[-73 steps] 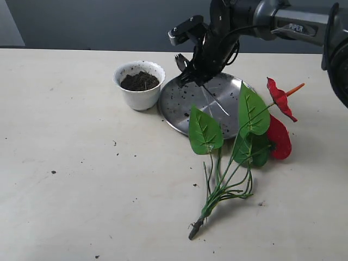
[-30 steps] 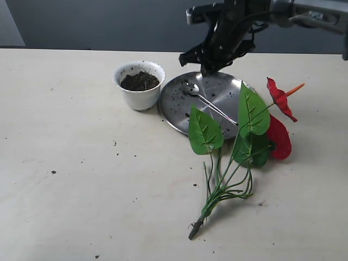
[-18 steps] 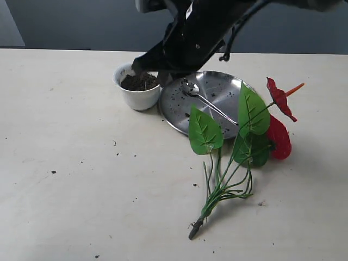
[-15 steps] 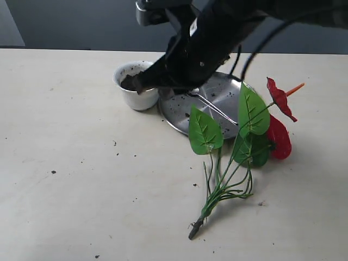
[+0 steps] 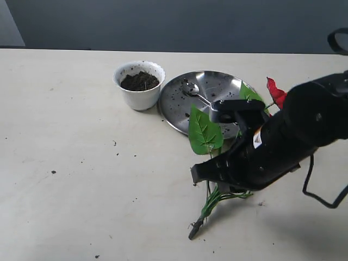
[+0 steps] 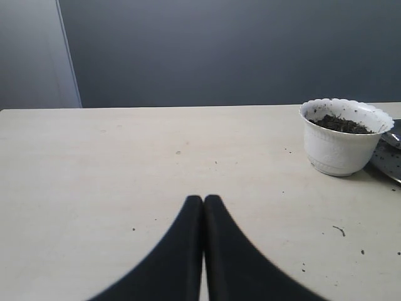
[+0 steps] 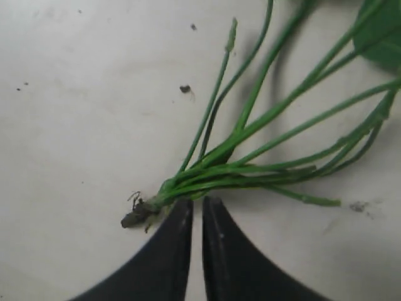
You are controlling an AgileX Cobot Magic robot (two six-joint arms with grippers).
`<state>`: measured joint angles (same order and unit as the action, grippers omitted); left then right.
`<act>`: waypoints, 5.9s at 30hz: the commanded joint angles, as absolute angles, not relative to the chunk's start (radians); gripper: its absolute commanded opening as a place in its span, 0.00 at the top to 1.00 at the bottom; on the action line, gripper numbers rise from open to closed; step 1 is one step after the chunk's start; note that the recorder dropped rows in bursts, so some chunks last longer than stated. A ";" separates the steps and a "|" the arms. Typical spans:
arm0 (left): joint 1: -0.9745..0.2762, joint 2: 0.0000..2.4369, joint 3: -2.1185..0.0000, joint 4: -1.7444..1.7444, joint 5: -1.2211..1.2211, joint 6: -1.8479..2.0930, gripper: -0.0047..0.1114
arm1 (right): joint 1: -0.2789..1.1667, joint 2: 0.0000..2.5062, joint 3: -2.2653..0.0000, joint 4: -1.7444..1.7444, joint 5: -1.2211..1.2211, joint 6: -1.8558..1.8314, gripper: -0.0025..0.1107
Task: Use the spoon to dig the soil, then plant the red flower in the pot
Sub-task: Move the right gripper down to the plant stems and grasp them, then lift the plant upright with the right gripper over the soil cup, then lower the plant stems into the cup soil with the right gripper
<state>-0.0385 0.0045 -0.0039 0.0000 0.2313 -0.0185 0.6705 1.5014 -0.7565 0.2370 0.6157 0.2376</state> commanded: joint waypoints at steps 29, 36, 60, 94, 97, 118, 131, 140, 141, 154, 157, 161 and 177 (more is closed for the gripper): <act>-0.043 0.000 0.000 -0.007 0.232 -0.019 0.95 | 0.669 1.492 -0.564 0.139 0.172 0.684 0.59; -0.043 0.000 0.000 -0.007 0.232 -0.019 0.95 | 0.669 1.538 -0.564 0.139 0.161 0.708 0.59; -0.043 0.000 0.000 -0.007 0.232 -0.019 0.95 | 0.669 1.670 -0.564 0.158 0.054 0.710 0.70; -0.043 0.000 0.000 -0.007 0.232 -0.019 0.95 | 0.638 1.991 -1.329 -0.148 -0.577 0.031 0.98; -0.043 0.000 0.000 -0.007 0.232 -0.019 0.95 | 0.638 2.079 -1.428 -0.148 -0.577 -0.029 0.98; -0.043 0.000 0.000 -0.007 0.232 -0.019 0.95 | 0.609 2.309 -1.670 -0.146 -0.500 -0.068 0.98; -0.043 0.000 0.000 -0.007 0.232 -0.019 0.95 | 0.609 2.363 -1.670 -0.148 -0.438 0.023 0.98; -0.043 0.000 0.000 -0.007 0.232 -0.019 0.95 | 0.615 2.382 -1.670 -0.148 -0.316 0.086 0.98; -0.043 0.000 0.000 -0.007 0.232 -0.019 0.95 | 0.617 2.382 -1.670 -0.148 -0.313 0.086 0.98; -0.043 0.000 0.000 -0.007 0.232 -0.019 0.95 | 0.646 2.382 -1.670 -0.090 -0.159 0.112 0.98; -0.043 0.000 0.000 -0.007 0.232 -0.019 0.95 | 0.646 2.382 -1.670 -0.074 -0.127 0.112 0.98; -0.043 0.000 0.000 -0.007 0.232 -0.019 0.95 | 0.646 2.382 -1.670 -0.074 -0.110 0.112 0.98; -0.043 0.000 0.000 -0.007 0.232 -0.019 0.95 | 0.646 2.382 -1.665 -0.073 -0.022 0.112 0.98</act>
